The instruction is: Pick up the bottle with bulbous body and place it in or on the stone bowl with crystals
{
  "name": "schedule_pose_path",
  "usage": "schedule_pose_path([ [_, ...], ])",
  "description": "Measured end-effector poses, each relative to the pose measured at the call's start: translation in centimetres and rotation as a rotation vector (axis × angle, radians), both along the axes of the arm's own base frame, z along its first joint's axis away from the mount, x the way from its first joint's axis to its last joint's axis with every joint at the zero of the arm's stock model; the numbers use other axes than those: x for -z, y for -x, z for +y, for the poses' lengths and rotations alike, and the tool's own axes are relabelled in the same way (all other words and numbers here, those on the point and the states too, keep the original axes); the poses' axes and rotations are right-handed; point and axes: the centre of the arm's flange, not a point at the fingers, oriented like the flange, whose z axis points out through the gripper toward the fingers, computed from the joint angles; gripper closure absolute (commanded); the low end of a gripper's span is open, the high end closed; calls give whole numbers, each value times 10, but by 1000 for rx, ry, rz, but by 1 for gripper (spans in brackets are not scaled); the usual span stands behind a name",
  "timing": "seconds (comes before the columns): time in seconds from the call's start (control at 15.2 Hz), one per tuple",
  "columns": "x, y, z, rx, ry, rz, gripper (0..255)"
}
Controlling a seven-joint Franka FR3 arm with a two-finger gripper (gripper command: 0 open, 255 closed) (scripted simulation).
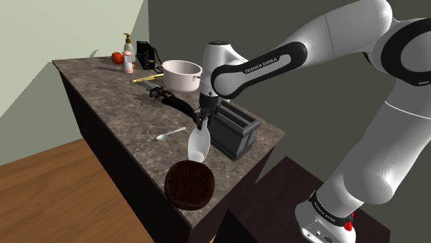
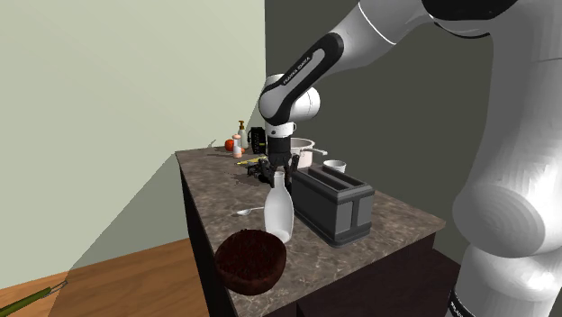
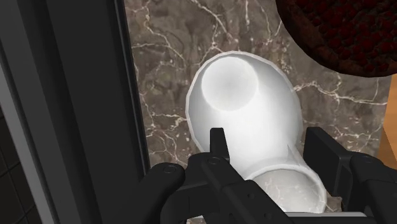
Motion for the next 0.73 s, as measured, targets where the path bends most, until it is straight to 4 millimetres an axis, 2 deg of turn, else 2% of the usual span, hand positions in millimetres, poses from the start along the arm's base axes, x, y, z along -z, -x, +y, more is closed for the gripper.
schedule_pose_path([
  [0.33, -2, 0, 0, 0, 0, 1, 255],
  [0.73, -30, 0, -1, 0, 1, 2, 255],
])
